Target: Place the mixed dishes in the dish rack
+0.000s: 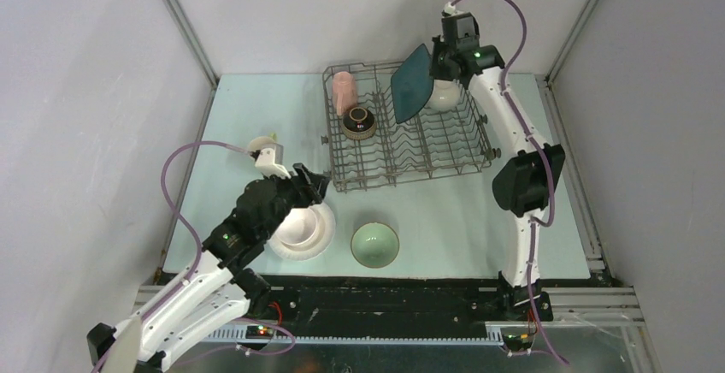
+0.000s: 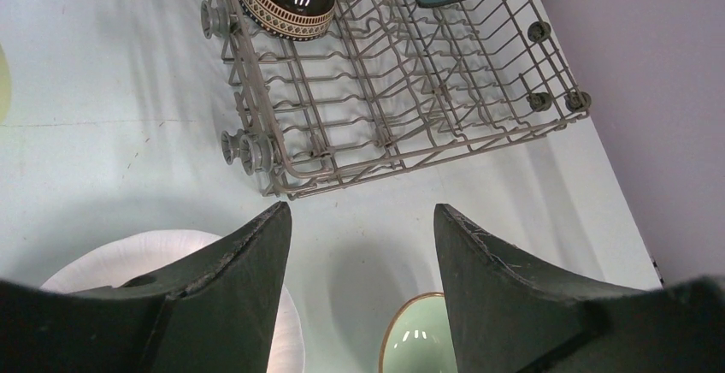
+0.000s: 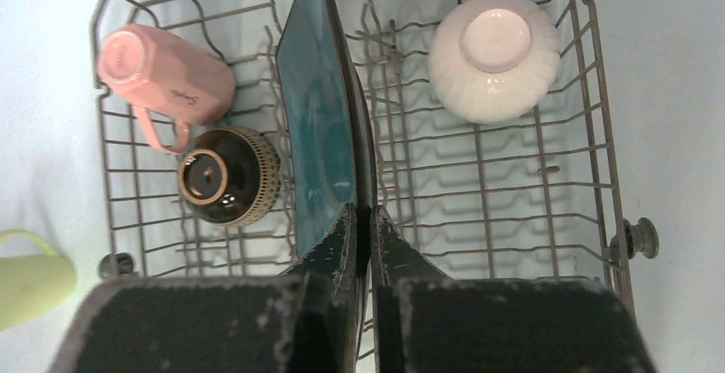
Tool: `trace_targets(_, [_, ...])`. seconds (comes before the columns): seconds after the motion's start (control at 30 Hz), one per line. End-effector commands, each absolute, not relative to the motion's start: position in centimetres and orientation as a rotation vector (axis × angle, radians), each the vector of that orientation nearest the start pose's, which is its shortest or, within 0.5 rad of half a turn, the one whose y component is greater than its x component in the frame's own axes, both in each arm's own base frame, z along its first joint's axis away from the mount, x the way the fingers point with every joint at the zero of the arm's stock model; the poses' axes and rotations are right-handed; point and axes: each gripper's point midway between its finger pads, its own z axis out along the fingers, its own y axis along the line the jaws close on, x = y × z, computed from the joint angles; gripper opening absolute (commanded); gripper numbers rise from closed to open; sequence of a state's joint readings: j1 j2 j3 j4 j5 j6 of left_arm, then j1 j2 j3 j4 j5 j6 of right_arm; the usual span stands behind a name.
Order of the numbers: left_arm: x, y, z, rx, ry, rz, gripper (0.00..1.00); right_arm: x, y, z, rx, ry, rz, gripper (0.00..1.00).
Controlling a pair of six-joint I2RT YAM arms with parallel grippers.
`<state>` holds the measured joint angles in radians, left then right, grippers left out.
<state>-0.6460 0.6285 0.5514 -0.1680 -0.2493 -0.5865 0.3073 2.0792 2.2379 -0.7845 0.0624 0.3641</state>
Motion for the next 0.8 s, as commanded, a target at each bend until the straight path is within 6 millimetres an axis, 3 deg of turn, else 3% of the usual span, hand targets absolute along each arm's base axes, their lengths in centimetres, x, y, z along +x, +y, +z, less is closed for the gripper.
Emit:
trace_targets(0.0, [24.5, -15.9, 21.1, -0.154, 1.853, -0.67, 0.68, 56.4, 17.5, 32.5, 0.102, 1.973, 0.286, 0.0])
trace_targets(0.23, [24.8, -16.1, 20.5, -0.147, 1.867, -0.655, 0.68, 58.8, 19.6, 30.0, 0.013, 1.949, 0.246, 0.0])
trace_targets(0.27, [25.0, -16.1, 20.5, -0.144, 1.871, -0.648, 0.69, 59.4, 20.6, 28.9, -0.019, 1.947, 0.243, 0.0])
trace_targets(0.5, [25.4, -16.2, 19.9, -0.147, 1.89, -0.636, 0.69, 61.1, 23.5, 26.8, -0.099, 1.905, 0.22, 0.0])
trace_targets(0.77, [25.6, -16.1, 19.4, -0.159, 1.902, -0.624, 0.69, 63.1, 24.1, 23.4, -0.111, 1.912, 0.202, 0.02])
